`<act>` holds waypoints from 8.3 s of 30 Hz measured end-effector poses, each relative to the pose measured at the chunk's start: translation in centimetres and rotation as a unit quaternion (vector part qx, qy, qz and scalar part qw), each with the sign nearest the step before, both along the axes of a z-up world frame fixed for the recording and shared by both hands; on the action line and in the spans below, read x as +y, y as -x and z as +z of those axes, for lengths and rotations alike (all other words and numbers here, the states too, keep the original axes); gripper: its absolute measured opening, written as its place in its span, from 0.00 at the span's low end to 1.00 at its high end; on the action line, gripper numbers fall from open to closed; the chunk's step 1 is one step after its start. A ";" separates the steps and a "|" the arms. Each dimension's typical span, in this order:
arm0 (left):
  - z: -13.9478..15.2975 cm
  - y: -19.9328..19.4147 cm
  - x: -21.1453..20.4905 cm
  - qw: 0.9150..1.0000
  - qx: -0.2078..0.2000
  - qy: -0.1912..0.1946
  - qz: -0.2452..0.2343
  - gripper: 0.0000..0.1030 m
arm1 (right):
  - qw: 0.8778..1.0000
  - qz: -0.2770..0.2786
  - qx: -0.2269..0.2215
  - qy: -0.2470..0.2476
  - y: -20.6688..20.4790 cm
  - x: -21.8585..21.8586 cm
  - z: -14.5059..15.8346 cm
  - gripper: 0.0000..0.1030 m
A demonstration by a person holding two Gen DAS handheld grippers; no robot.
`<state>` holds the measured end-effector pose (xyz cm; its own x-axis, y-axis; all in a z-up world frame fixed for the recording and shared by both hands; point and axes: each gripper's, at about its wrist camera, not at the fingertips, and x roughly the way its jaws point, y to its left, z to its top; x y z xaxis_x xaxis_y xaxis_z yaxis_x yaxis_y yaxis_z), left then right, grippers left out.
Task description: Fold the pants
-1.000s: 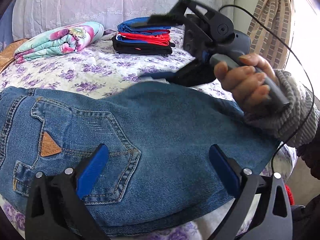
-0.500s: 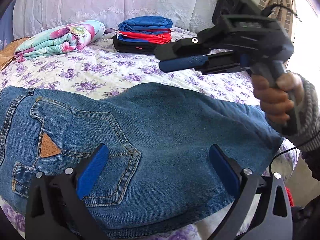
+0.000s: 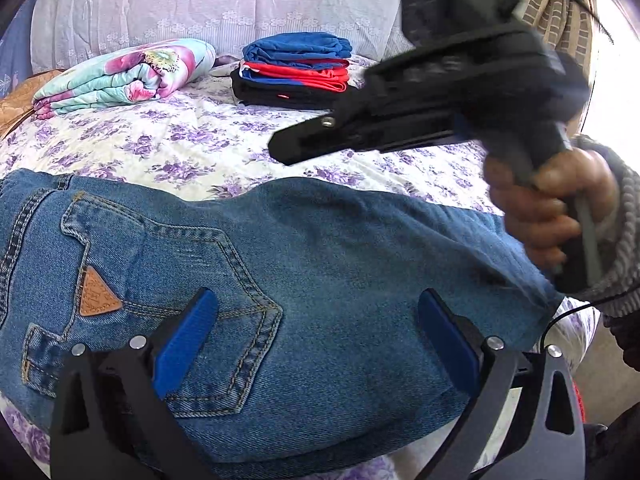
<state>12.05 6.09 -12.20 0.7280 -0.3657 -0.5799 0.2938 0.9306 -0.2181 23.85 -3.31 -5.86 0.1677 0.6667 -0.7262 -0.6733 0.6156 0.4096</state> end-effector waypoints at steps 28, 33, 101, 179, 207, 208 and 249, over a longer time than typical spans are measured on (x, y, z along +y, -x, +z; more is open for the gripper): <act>0.3 0.1 0.0 1.000 0.004 -0.013 0.011 0.95 | 0.983 -0.166 -0.034 -0.073 4.3 -8.7 2.6 0.64; 2.0 1.2 1.6 0.999 0.002 0.023 0.038 0.95 | 0.955 -0.264 -0.089 -0.100 11.3 -18.5 5.1 0.72; 7.8 5.5 18.8 0.950 -0.019 0.096 0.298 0.96 | 0.819 -0.523 -0.199 -0.127 18.9 -33.2 0.2 0.13; 0.5 2.5 23.2 0.946 0.070 0.240 0.205 0.94 | 0.897 -0.395 -0.197 -0.019 15.1 -18.7 -0.4 0.88; 6.1 3.9 20.7 0.956 0.003 0.220 0.195 0.22 | 0.906 -0.379 -0.182 -0.048 14.9 -20.7 -1.0 0.88; 7.0 4.1 19.9 0.960 -0.008 0.205 0.193 0.22 | 0.911 -0.361 -0.197 -0.031 15.0 -19.6 -0.8 0.88; 11.8 7.3 -15.1 0.988 -0.101 -0.065 -0.095 0.73 | 0.865 -0.426 -0.246 -0.095 18.6 -31.3 2.0 0.93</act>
<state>4.74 -8.98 -0.39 0.7589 -0.4390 -0.4810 0.4912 0.8708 -0.0197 5.30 -34.57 -3.82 0.9151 0.2480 -0.3180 -0.1294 0.9275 0.3508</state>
